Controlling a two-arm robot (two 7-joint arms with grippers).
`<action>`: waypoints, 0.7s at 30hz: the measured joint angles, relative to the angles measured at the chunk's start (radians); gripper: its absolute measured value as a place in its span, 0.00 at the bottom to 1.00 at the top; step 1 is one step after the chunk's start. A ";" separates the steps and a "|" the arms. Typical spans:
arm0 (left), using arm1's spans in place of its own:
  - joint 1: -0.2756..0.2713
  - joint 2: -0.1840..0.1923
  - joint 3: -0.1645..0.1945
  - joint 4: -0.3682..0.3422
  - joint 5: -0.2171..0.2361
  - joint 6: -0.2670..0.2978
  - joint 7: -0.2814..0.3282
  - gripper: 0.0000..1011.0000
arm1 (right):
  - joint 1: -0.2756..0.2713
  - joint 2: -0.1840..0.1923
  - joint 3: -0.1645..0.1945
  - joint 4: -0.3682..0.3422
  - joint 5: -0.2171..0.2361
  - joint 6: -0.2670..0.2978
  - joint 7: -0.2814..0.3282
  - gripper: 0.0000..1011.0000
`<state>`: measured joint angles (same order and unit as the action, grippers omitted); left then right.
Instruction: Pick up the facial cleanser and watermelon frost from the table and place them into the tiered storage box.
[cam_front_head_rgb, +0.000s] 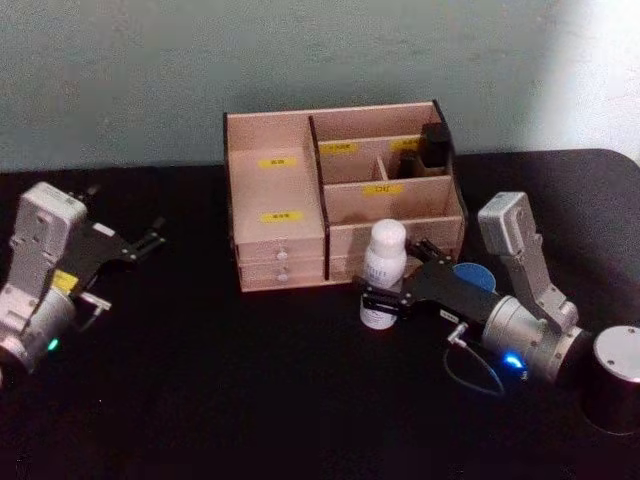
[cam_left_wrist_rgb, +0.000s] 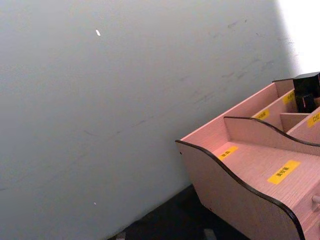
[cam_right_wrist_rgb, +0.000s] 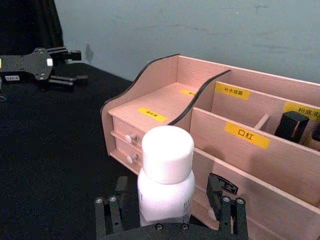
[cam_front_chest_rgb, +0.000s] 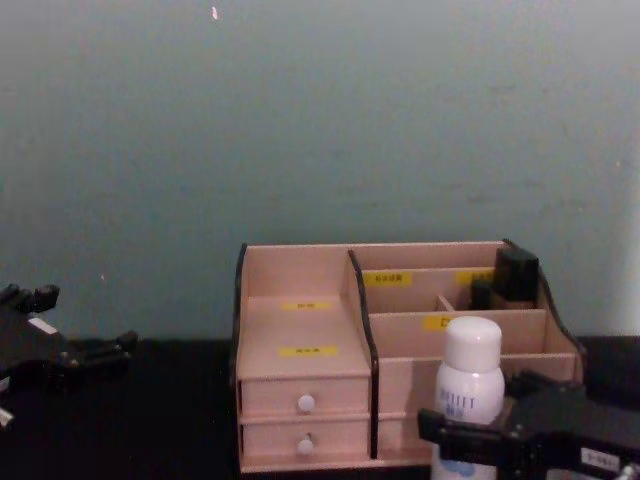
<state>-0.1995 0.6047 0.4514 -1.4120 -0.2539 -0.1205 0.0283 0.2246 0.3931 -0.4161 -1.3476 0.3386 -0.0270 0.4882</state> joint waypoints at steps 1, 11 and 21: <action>0.000 0.000 0.000 0.000 0.000 0.000 0.000 0.99 | 0.002 -0.002 -0.001 0.003 0.000 0.000 0.000 0.99; 0.000 0.000 0.000 0.000 0.000 0.000 0.000 0.99 | 0.007 -0.010 -0.002 0.018 0.001 0.001 0.002 0.99; 0.000 0.000 0.000 0.000 0.000 0.000 0.000 0.99 | 0.008 -0.010 -0.001 0.020 0.005 0.005 0.004 0.99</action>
<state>-0.1995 0.6047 0.4514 -1.4120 -0.2539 -0.1205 0.0283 0.2321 0.3831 -0.4167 -1.3279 0.3437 -0.0215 0.4917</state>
